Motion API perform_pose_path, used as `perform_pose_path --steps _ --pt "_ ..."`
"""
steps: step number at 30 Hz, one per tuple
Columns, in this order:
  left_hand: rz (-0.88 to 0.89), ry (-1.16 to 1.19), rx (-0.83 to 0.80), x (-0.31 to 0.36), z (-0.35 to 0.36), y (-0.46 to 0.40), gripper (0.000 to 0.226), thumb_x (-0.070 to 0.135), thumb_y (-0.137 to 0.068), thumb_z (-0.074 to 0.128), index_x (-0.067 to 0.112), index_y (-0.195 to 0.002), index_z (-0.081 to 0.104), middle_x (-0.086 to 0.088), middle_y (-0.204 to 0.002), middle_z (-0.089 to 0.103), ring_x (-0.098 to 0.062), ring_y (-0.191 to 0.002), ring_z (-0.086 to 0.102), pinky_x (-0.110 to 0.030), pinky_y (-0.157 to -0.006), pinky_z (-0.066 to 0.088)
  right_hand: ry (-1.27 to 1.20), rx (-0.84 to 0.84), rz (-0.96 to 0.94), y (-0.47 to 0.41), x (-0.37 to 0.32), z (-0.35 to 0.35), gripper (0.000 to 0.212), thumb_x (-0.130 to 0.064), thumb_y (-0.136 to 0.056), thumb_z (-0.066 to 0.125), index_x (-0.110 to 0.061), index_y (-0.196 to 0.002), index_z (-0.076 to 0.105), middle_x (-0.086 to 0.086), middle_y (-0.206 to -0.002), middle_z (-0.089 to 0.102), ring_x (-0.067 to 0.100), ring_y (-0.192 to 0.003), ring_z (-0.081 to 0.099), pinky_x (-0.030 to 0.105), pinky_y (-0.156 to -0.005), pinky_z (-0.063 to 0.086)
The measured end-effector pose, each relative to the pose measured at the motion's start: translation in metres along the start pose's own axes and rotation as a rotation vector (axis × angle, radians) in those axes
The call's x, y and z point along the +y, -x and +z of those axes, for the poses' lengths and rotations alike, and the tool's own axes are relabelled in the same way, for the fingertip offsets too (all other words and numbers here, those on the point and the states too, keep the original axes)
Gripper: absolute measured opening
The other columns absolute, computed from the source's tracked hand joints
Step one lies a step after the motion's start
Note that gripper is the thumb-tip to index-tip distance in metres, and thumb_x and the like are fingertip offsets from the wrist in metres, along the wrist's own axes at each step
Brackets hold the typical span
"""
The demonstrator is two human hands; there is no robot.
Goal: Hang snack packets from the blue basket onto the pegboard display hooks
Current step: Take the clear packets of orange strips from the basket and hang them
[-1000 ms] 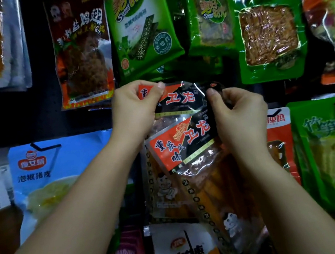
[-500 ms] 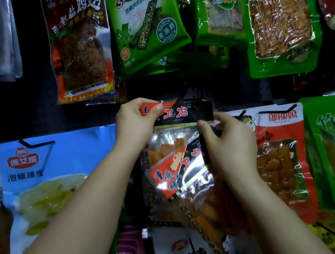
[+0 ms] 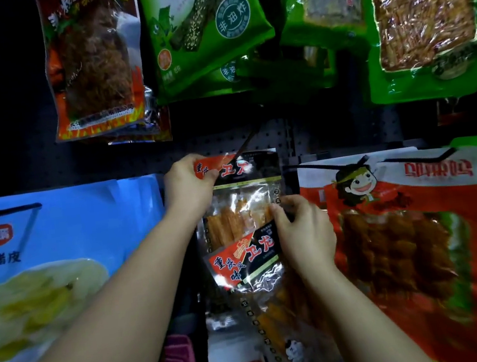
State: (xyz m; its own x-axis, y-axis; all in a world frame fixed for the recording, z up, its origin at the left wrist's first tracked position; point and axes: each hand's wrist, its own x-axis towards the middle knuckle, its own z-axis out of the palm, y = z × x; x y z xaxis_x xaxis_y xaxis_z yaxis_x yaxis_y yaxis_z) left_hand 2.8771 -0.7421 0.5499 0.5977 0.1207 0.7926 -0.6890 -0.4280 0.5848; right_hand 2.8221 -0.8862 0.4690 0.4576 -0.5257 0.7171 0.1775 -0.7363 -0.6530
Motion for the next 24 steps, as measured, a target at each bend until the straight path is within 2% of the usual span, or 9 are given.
perform_pose_path --steps 5,7,9,11,14,17,19,21,24 --pt "-0.008 0.097 0.01 0.001 -0.007 0.011 0.029 0.015 -0.084 0.068 0.016 -0.111 0.058 -0.002 -0.106 0.063 -0.018 -0.098 0.061 -0.03 -0.081 0.05 -0.236 0.12 -0.053 0.013 0.004 -0.013 0.022 -0.035 -0.088 0.064 -0.021 -0.105 0.06 -0.01 -0.082 0.063 0.017 -0.083 0.063 0.029 -0.068 0.046" --pt "0.013 0.166 0.043 0.003 -0.015 0.023 0.04 0.013 -0.083 0.069 0.018 -0.118 0.05 -0.002 -0.119 0.055 -0.014 -0.105 0.055 -0.024 -0.085 0.047 -0.277 0.167 -0.081 0.02 0.002 -0.02 0.014 -0.03 -0.088 0.066 -0.021 -0.094 0.056 -0.014 -0.077 0.057 0.013 -0.076 0.059 0.013 -0.062 0.039" --pt "0.076 0.17 0.08 0.009 -0.023 0.038 0.042 0.015 -0.083 0.069 0.024 -0.118 0.047 0.003 -0.121 0.05 -0.006 -0.104 0.051 -0.013 -0.085 0.041 -0.297 0.192 -0.116 0.025 -0.003 -0.028 0.011 -0.025 -0.088 0.065 -0.02 -0.087 0.055 -0.018 -0.073 0.055 0.006 -0.069 0.055 0.004 -0.06 0.037" --pt "0.111 0.211 0.028 0.016 -0.033 0.054 0.027 0.019 -0.084 0.068 0.03 -0.103 0.053 0.009 -0.107 0.057 0.002 -0.093 0.054 -0.008 -0.078 0.044 -0.319 0.234 -0.157 0.029 -0.012 -0.035 0.012 -0.02 -0.089 0.064 -0.02 -0.083 0.054 -0.021 -0.07 0.051 -0.002 -0.064 0.051 0.002 -0.06 0.036" --pt "0.044 0.299 -0.236 0.027 -0.047 0.076 0.003 0.033 -0.084 0.066 0.034 -0.085 0.063 0.009 -0.087 0.067 -0.002 -0.078 0.063 -0.012 -0.069 0.052 -0.347 0.306 -0.188 0.032 -0.028 -0.045 0.01 -0.018 -0.091 0.061 -0.022 -0.085 0.054 -0.021 -0.069 0.049 0.002 -0.061 0.05 0.015 -0.056 0.035" --pt "-0.019 0.289 -0.424 0.032 -0.06 0.091 0.036 0.057 -0.065 0.067 0.03 -0.088 0.067 0.008 -0.084 0.073 -0.003 -0.077 0.068 -0.016 -0.071 0.053 -0.401 0.379 -0.201 0.035 -0.042 -0.057 0.01 -0.016 -0.092 0.059 -0.023 -0.088 0.052 -0.022 -0.067 0.046 -0.008 -0.062 0.05 0.011 -0.056 0.035" --pt "-0.026 0.255 -0.464 0.035 -0.069 0.095 0.043 0.06 -0.054 0.07 0.03 -0.084 0.068 0.011 -0.083 0.072 0.004 -0.074 0.066 -0.015 -0.064 0.051 -0.464 0.419 -0.213 0.037 -0.05 -0.064 0.01 -0.014 -0.093 0.058 -0.021 -0.09 0.052 -0.02 -0.067 0.045 -0.015 -0.062 0.048 0.004 -0.055 0.034" --pt "-0.034 0.257 -0.453 0.038 -0.077 0.095 0.03 0.051 -0.056 0.076 0.027 -0.072 0.068 0.011 -0.075 0.071 0.004 -0.062 0.062 -0.014 -0.055 0.047 -0.522 0.425 -0.235 0.041 -0.056 -0.07 0.006 -0.015 -0.093 0.057 -0.019 -0.093 0.053 -0.019 -0.07 0.047 -0.015 -0.063 0.048 0.003 -0.057 0.034" --pt "-0.011 0.287 -0.35 0.04 -0.083 0.09 0.018 0.038 -0.062 0.08 0.026 -0.067 0.068 0.011 -0.068 0.069 -0.001 -0.063 0.061 -0.017 -0.059 0.048 -0.573 0.326 -0.252 0.043 -0.058 -0.076 0.012 -0.023 -0.092 0.062 -0.018 -0.101 0.056 -0.02 -0.078 0.05 -0.018 -0.072 0.049 0.002 -0.062 0.035"
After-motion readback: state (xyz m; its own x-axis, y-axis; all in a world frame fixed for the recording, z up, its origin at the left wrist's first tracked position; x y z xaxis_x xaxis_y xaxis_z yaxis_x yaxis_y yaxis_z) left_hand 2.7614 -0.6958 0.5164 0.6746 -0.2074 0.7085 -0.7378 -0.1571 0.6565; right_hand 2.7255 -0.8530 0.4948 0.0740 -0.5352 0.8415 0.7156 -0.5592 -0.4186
